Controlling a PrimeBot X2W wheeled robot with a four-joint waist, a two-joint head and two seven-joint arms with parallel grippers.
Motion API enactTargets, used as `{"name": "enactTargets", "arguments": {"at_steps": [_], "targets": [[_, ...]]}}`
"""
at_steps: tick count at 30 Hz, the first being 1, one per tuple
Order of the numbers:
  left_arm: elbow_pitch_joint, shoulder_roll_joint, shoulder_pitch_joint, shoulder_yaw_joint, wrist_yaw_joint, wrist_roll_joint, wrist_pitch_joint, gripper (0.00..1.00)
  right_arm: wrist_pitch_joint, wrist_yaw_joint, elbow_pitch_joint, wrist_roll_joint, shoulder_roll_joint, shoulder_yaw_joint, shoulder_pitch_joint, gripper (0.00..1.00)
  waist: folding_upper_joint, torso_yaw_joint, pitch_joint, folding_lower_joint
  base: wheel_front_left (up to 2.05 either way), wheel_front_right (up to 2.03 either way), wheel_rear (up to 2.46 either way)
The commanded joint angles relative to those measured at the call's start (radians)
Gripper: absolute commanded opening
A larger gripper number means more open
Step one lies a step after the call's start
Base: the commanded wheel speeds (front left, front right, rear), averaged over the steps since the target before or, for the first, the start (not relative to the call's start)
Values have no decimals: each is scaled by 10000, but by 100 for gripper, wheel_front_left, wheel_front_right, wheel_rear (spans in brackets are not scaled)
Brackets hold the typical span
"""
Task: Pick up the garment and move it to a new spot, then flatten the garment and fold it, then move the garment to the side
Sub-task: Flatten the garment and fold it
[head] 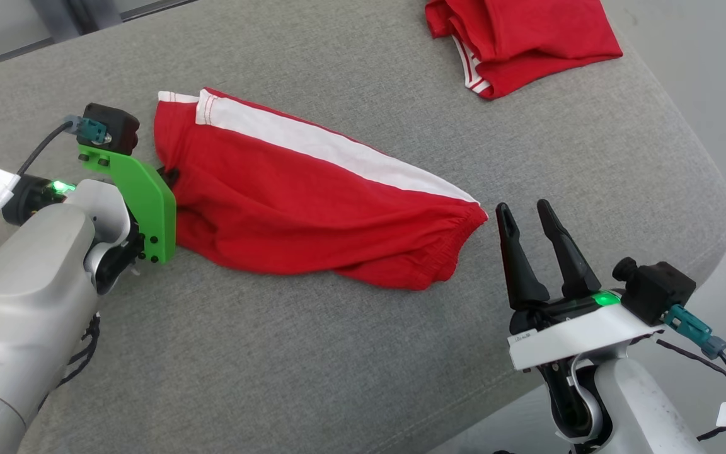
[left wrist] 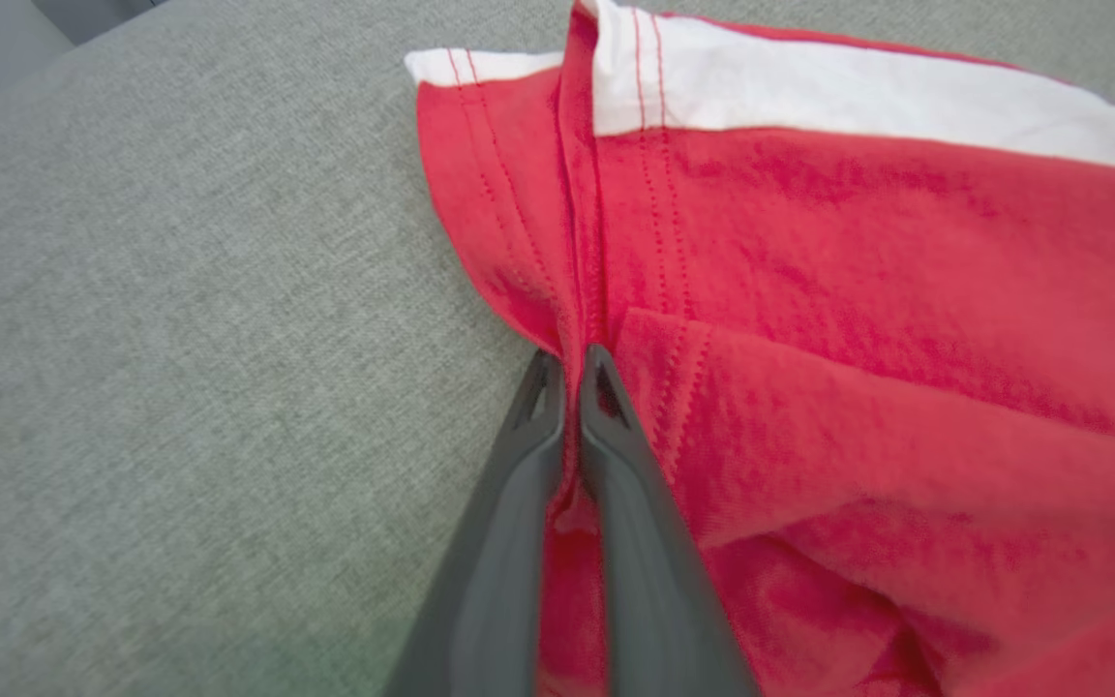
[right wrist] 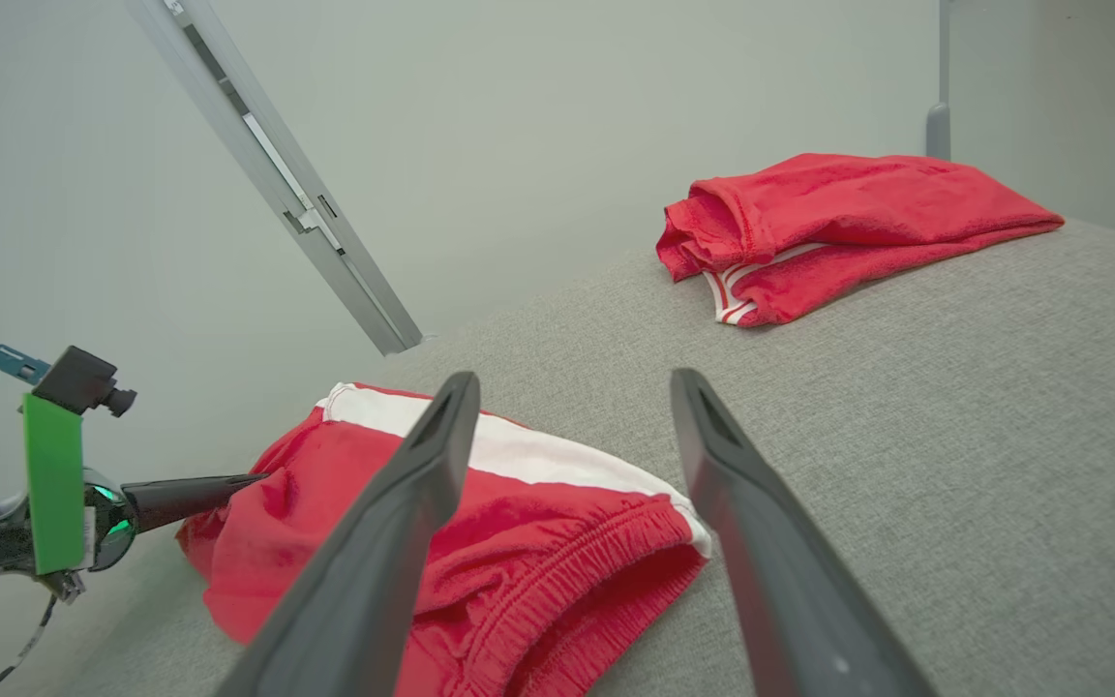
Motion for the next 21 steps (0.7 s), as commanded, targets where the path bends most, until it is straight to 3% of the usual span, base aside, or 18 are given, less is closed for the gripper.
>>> {"name": "enactTargets", "arguments": {"at_steps": [1, 15, 21], "targets": [[-76, 15, 190, 32, 10, -184, -110, 0, -27, -3, 47, -46, -63, -34, 90, 100, 0, 255, -209, 0, 0, 0, 0], [-884, 371, 1775, 187, 16, -952, -1306, 0, -27, -3, 265, -163, -372, -472, 676, 100, 0, 1781, -1201, 0, 0, 0, 0], [-1193, 570, 2764, 383, 230, -1346, -1816, 0, -27, -3, 368, -205, -450, -635, 995, 100, 0, 2221, -1470, 0, 0, 0, 0]]}}
